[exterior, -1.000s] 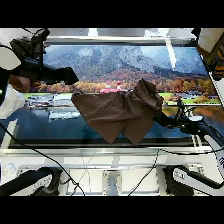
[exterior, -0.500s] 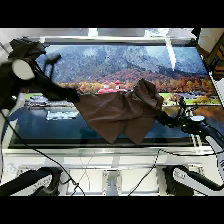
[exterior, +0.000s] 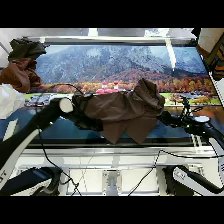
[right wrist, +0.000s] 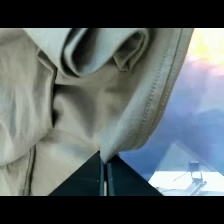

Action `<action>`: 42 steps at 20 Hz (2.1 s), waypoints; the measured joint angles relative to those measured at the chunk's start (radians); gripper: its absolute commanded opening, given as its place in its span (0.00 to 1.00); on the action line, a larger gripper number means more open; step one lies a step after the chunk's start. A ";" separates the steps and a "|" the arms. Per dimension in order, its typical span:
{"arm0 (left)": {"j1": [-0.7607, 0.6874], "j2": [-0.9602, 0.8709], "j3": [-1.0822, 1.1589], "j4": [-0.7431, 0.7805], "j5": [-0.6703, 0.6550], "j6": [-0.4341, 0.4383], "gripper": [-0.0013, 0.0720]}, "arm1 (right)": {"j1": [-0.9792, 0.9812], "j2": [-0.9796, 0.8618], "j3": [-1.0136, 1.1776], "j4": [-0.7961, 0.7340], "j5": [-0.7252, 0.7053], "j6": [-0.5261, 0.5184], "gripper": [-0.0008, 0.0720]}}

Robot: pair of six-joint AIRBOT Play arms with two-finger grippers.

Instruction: Fold the shirts.

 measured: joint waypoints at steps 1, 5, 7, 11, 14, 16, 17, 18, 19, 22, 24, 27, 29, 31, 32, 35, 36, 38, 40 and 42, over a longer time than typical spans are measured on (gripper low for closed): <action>-0.037 -0.005 -0.008 -0.002 0.037 -0.013 0.97 | -0.001 0.000 0.000 0.000 0.003 -0.002 0.05; -0.150 -0.052 -0.025 0.000 0.153 -0.089 0.97 | -0.002 0.001 0.000 -0.003 0.019 -0.014 0.05; -0.172 -0.089 -0.028 -0.008 0.177 -0.112 0.97 | -0.002 0.001 0.000 -0.004 0.025 -0.019 0.05; -0.191 -0.137 -0.030 -0.036 0.174 -0.127 0.97 | -0.002 0.001 0.000 -0.004 0.027 -0.031 0.05; -0.195 -0.162 -0.030 -0.045 0.162 -0.133 0.97 | -0.002 0.001 0.000 -0.005 0.028 -0.040 0.05; -0.197 -0.185 -0.030 -0.054 0.148 -0.133 0.97 | -0.002 0.001 0.000 -0.005 0.028 -0.043 0.05; -0.197 -0.193 -0.030 -0.056 0.139 -0.133 0.97 | -0.002 0.001 0.000 -0.004 0.028 -0.044 0.05; -0.198 -0.200 -0.030 -0.059 0.134 -0.133 0.97 | -0.002 0.001 0.000 -0.004 0.028 -0.044 0.05; -0.198 -0.205 -0.030 -0.062 0.133 -0.133 0.97 | -0.002 0.001 0.000 -0.004 0.028 -0.044 0.05; -0.198 -0.213 -0.030 -0.077 0.161 -0.133 0.91 | -0.002 0.001 0.000 -0.004 0.028 -0.045 0.05; -0.198 -0.216 -0.030 -0.085 0.204 -0.133 0.74 | -0.002 0.001 0.000 -0.004 0.028 -0.046 0.05; -0.198 -0.218 -0.030 -0.097 0.251 -0.134 0.57 | -0.002 0.001 0.000 -0.004 0.027 -0.047 0.05; -0.198 -0.222 -0.030 -0.102 0.266 -0.138 0.56 | -0.002 0.001 0.000 -0.004 0.027 -0.048 0.05; -0.198 -0.231 -0.030 -0.109 0.275 -0.142 0.37 | -0.002 0.001 0.000 -0.004 0.027 -0.048 0.05; -0.198 -0.237 -0.030 -0.113 0.279 -0.142 0.12 | -0.002 0.001 0.000 -0.004 0.026 -0.048 0.05; -0.198 -0.259 -0.030 -0.129 0.285 -0.142 0.04 | -0.002 0.001 0.000 -0.004 0.025 -0.049 0.05; -0.198 -0.265 -0.030 -0.134 0.288 -0.142 0.04 | -0.002 0.001 0.000 -0.004 0.024 -0.049 0.05; -0.198 -0.273 -0.026 -0.141 0.300 -0.142 0.04 | -0.002 0.001 0.000 -0.004 0.021 -0.051 0.05; -0.198 -0.276 -0.002 -0.136 0.346 -0.133 0.03 | -0.002 0.001 0.000 -0.004 0.020 -0.054 0.05; -0.198 -0.263 0.060 -0.147 0.382 -0.111 0.03 | -0.004 0.001 0.000 -0.004 0.023 -0.055 0.05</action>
